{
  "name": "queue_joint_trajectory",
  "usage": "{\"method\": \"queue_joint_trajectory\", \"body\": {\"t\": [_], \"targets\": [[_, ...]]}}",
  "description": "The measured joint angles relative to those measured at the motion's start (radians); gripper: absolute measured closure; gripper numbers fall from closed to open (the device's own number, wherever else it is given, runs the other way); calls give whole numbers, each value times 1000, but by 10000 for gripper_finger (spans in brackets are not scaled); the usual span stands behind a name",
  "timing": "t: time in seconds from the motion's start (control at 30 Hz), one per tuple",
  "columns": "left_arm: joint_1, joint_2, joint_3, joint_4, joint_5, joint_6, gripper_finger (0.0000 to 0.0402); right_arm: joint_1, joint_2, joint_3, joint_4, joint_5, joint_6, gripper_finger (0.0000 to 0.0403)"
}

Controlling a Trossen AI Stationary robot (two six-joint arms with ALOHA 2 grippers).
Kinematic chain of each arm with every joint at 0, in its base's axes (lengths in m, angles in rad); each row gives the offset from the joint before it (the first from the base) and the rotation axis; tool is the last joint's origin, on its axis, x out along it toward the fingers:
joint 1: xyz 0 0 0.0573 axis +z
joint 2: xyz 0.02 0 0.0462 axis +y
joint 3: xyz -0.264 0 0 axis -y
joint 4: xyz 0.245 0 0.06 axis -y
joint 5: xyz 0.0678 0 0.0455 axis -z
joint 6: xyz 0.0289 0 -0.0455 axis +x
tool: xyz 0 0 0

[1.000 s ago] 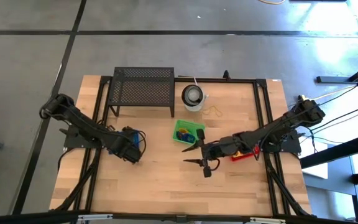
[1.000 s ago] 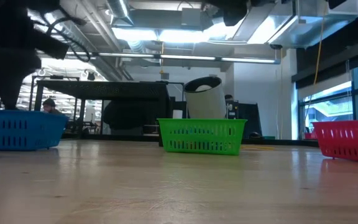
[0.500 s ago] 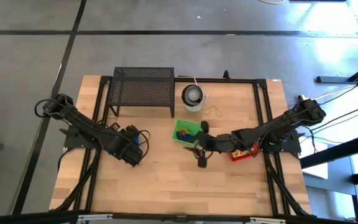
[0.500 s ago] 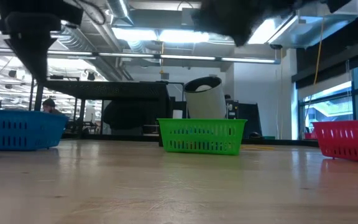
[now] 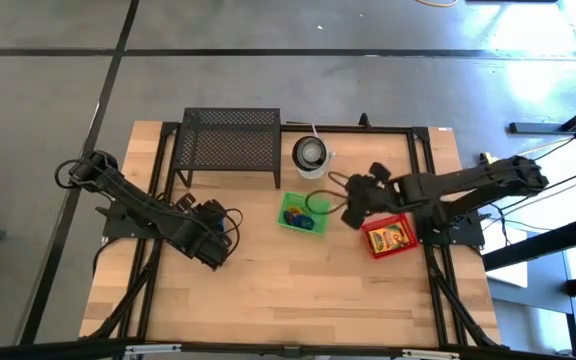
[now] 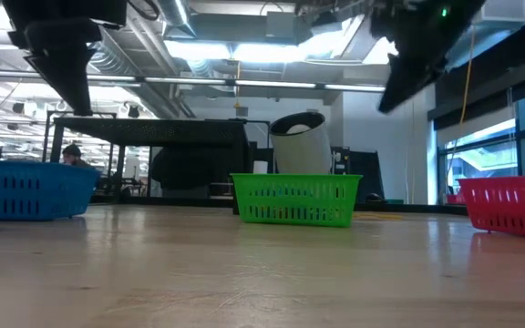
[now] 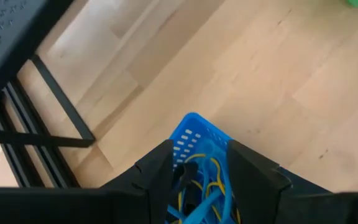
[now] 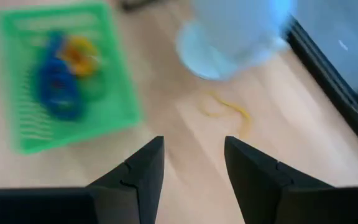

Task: Pick & Place Office Desk Supplies
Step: Put the yellow rubber band into the blue bin

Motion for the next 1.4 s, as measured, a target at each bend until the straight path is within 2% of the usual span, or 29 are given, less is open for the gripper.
{"method": "queue_joint_trajectory", "body": {"t": [0.17,0.27,0.6,0.73,0.93,1.07,1.27,1.4], "targets": [[0,0,0,-1,-28,0,258,-108,11,-67,-2,15,22,234],[0,0,0,0,-35,0,258,-174,13,-137,55,-27,22,234],[0,0,0,1,-47,0,258,-455,13,-383,476,-349,-58,234],[0,0,0,3,-54,0,258,-517,13,-430,554,-356,-66,234],[0,0,0,3,-87,0,258,-529,38,-437,593,-360,-105,232],[0,0,0,6,-122,0,258,-533,106,-437,650,-361,-124,208],[0,0,0,8,-121,0,258,-569,223,-437,738,-326,-143,162],[0,0,0,9,-120,0,258,-608,268,-431,754,-362,-162,150]]}}
